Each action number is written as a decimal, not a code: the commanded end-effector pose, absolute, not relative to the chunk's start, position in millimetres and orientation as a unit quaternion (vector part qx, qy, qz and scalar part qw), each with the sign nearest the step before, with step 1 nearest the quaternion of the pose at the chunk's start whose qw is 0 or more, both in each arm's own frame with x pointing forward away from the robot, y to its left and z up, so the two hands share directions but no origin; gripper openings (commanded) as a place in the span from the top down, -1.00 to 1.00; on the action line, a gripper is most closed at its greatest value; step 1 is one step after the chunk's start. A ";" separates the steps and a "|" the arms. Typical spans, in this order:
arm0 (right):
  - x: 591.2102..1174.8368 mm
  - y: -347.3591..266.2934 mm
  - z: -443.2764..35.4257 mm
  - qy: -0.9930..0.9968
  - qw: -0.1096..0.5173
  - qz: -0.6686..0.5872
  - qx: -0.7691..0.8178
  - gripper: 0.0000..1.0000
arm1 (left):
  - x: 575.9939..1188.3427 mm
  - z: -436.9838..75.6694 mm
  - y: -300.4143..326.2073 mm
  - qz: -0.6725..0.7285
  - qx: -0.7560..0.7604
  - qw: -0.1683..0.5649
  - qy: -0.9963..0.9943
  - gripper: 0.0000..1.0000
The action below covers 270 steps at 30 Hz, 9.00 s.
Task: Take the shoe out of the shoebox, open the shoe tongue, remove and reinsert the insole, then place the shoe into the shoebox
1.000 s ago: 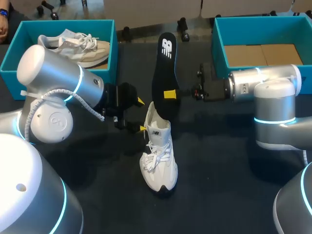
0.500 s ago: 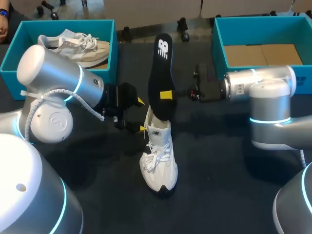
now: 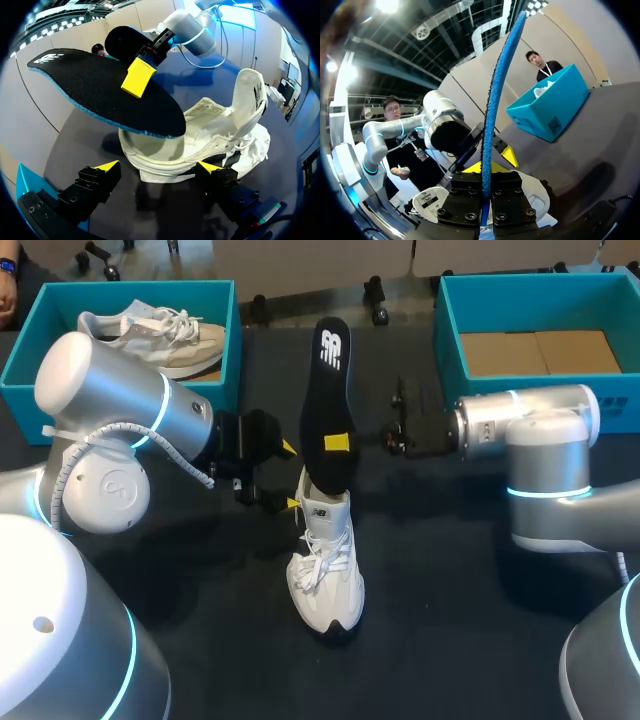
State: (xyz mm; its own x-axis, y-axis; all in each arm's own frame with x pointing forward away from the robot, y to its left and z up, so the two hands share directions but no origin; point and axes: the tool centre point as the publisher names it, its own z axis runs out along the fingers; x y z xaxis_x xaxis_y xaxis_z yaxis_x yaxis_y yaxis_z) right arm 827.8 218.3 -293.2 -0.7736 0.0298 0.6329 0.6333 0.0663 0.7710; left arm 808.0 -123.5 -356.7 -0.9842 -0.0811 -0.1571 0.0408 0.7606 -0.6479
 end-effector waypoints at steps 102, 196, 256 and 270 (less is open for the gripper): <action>795.5 236.4 -331.7 -0.750 0.161 -0.599 -0.231 0.48 | 807.8 -358.0 -124.9 -0.345 -0.011 0.089 0.934 -1.00; 803.1 232.7 -330.1 -0.791 0.263 -0.510 -0.211 1.00 | 807.8 -358.0 -124.9 -0.345 -0.011 0.089 0.934 -1.00; 766.2 224.9 -351.8 -0.784 0.323 -0.464 -0.256 1.00 | 807.8 -358.0 -124.9 -0.345 -0.011 0.089 0.934 -1.00; 800.8 216.4 -329.8 -0.804 0.277 -0.466 -0.245 0.61 | 807.8 -358.0 -124.9 -0.345 -0.011 0.089 0.934 -1.00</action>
State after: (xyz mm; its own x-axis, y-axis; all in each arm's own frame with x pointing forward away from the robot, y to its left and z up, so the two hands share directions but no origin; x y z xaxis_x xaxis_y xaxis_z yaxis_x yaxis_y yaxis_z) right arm 795.3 217.6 -333.8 -0.7265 0.1370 0.6734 0.6553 0.4334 0.6187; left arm 807.9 -123.5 -356.8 -0.9842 -0.0813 -0.1573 0.0407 0.7606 -0.6480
